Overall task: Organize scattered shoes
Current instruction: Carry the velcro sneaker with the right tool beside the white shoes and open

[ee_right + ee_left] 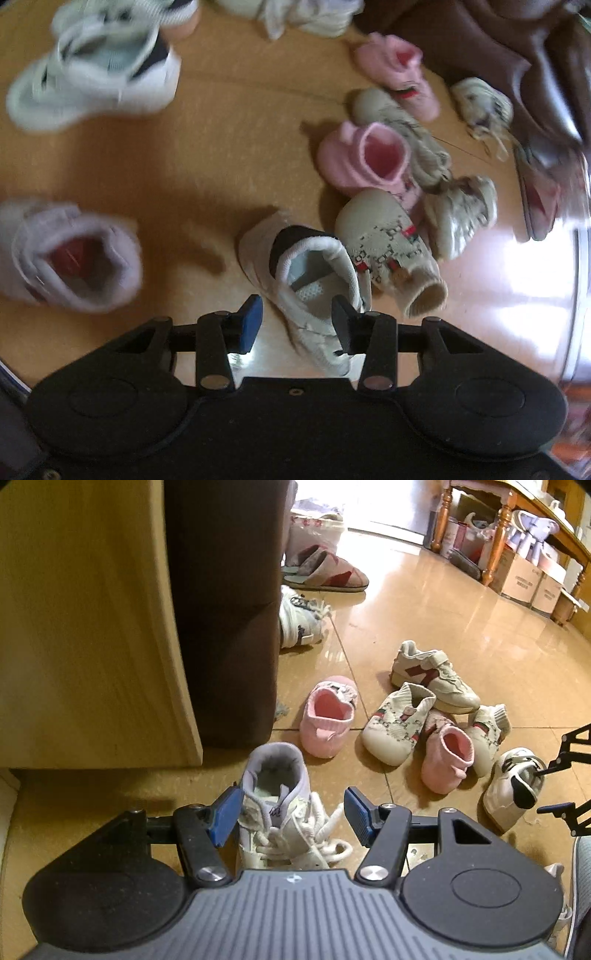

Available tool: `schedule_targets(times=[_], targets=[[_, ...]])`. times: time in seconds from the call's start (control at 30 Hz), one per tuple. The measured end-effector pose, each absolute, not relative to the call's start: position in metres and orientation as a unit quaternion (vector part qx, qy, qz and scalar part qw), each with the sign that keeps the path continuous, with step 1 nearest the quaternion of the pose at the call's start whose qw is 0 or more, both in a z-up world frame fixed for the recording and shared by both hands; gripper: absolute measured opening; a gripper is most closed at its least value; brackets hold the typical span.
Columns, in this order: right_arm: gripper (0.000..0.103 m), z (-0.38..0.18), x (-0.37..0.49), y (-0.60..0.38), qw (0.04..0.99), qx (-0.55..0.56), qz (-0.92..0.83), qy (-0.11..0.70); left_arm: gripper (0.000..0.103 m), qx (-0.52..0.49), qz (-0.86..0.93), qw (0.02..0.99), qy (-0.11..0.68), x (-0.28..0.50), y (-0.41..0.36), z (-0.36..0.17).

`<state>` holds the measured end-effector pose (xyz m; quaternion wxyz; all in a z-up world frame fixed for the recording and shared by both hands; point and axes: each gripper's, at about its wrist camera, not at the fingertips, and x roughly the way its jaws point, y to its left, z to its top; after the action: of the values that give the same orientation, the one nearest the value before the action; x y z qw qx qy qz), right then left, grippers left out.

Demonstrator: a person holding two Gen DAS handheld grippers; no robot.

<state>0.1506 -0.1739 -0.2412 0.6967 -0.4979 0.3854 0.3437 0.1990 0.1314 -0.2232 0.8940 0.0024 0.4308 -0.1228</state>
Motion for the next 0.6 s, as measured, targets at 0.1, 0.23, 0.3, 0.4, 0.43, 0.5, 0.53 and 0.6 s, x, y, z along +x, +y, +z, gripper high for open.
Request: schedule_targets(times=[0.1, 0.23, 0.3, 0.4, 0.43, 0.5, 0.53, 0.6], targets=[[0.039, -0.253, 0.158, -0.172, 0.673, -0.520, 0.357, 0.386, 0.061, -0.002, -0.120, 0.892, 0.435, 0.199, 0.133, -0.229], [0.015, -0.263, 0.179, -0.169, 0.680, -0.464, 0.344, 0.451, 0.061, -0.006, -0.115, 0.891, 0.439, 0.200, 0.134, -0.232], [0.012, -0.258, 0.188, -0.172, 0.699, -0.412, 0.330, 0.482, 0.061, -0.015, -0.108, 0.891, 0.440, 0.201, 0.136, -0.231], [0.012, -0.238, 0.226, -0.211, 0.761, -0.154, 0.246, 0.580, 0.061, -0.038, -0.096, 0.895, 0.434, 0.202, 0.139, -0.225], [0.012, -0.233, 0.235, -0.229, 0.769, -0.060, 0.215, 0.598, 0.061, -0.044, -0.096, 0.896, 0.432, 0.202, 0.139, -0.223], [0.011, -0.228, 0.242, -0.257, 0.768, 0.067, 0.166, 0.614, 0.061, -0.053, -0.097, 0.898, 0.426, 0.203, 0.138, -0.218], [0.011, -0.228, 0.240, -0.266, 0.767, 0.095, 0.152, 0.616, 0.061, -0.054, -0.099, 0.899, 0.423, 0.203, 0.136, -0.216], [0.011, -0.228, 0.237, -0.283, 0.761, 0.150, 0.123, 0.619, 0.061, -0.049, -0.108, 0.899, 0.421, 0.203, 0.129, -0.213]])
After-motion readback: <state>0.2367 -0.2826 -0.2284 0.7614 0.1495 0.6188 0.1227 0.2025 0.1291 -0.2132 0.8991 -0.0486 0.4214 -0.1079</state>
